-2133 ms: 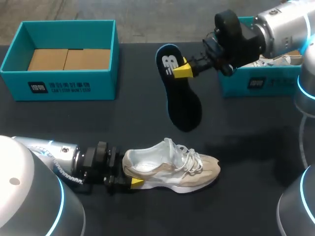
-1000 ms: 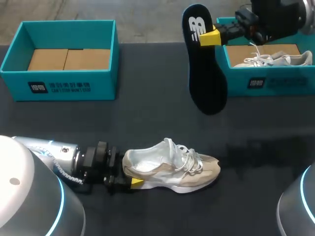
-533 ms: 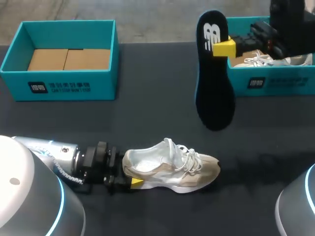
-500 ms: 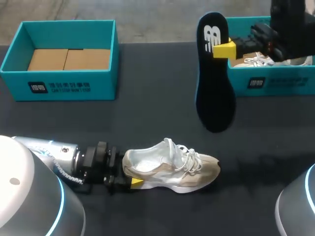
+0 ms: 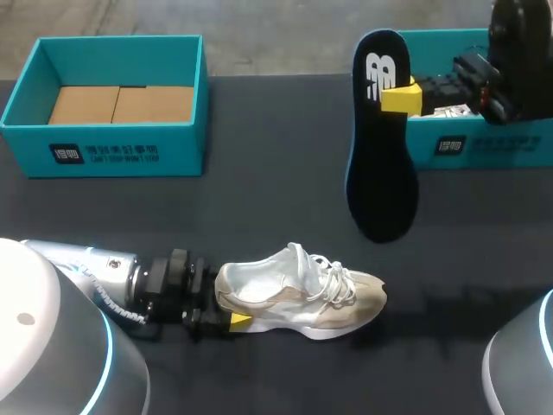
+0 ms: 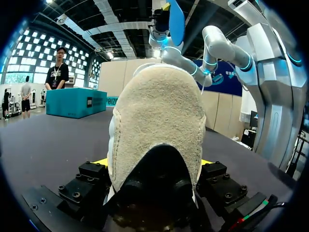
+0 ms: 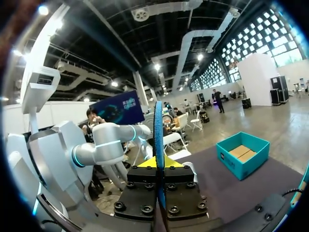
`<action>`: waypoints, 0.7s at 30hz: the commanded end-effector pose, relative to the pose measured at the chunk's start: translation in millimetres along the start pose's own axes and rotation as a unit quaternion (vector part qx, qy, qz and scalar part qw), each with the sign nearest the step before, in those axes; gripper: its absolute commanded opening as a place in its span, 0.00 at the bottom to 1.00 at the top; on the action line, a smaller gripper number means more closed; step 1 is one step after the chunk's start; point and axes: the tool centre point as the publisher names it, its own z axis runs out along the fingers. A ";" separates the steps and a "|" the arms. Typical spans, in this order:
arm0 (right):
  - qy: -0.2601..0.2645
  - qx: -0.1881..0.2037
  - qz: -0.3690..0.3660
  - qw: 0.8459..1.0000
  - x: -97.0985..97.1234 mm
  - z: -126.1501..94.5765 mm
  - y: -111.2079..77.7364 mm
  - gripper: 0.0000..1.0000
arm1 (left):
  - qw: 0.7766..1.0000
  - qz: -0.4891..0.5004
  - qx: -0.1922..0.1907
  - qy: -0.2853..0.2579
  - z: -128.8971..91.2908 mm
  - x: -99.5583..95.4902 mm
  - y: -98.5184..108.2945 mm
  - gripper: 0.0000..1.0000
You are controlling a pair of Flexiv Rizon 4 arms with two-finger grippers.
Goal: Take the shoe out of the shoebox, open the shoe tongue, remove and reinsert the insole, then place the shoe into the shoebox
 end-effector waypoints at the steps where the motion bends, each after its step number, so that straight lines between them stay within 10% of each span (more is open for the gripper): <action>1: -0.003 -0.009 0.000 1.000 11.1 -2.2 -3.4 0.00 | 1.000 0.000 0.000 0.001 -0.1 -0.7 2.3 0.00; 21: -0.014 -0.015 0.004 1.000 26.9 -19.3 -0.2 0.00 | 1.000 0.000 0.000 0.001 -0.1 -0.7 2.3 0.00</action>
